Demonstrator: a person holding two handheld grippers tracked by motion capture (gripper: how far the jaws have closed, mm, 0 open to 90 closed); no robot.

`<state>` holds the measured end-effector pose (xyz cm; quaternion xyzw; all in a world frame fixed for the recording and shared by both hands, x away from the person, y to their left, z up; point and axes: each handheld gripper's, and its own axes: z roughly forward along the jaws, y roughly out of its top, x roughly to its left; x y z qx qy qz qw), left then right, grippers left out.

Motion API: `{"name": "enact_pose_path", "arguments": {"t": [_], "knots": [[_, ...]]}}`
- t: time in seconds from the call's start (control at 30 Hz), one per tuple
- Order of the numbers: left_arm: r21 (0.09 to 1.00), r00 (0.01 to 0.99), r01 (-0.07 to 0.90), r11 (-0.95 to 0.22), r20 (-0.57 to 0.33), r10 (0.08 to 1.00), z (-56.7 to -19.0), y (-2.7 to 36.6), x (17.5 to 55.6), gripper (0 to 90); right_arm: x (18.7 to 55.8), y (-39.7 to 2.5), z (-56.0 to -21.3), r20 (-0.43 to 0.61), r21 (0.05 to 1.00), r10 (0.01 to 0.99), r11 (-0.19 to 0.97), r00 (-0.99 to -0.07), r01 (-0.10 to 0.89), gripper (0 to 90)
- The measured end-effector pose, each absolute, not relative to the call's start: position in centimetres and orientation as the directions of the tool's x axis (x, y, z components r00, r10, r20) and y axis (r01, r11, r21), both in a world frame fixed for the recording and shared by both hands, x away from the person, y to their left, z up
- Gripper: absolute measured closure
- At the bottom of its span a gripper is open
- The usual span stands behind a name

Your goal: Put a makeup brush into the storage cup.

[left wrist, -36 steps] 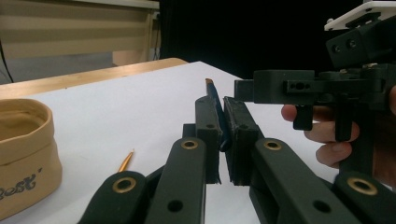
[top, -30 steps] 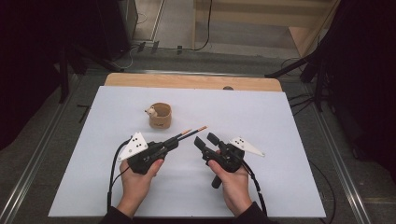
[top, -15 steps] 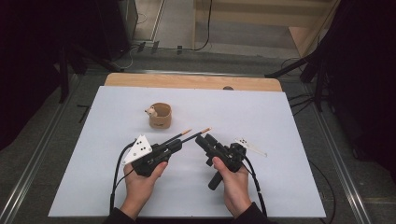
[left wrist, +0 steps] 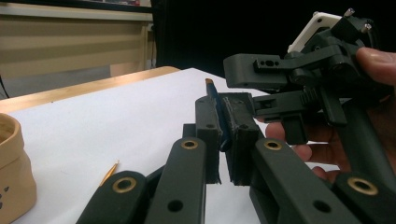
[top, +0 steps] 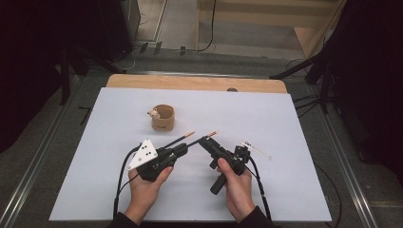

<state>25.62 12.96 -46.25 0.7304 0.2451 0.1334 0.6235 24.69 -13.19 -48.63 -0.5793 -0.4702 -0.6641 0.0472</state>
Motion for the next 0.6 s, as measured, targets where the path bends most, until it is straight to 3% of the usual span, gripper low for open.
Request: {"name": "enact_pose_path", "arguments": {"t": [0.6], "knots": [[0.975, 0.857, 0.187, -0.121, -0.102, 0.505, -46.62, 11.88, 25.09, 86.1, 24.96, -13.63, -49.08, 0.854, 0.511, 0.43, -0.587, -0.293, 0.628, 50.0]]}}
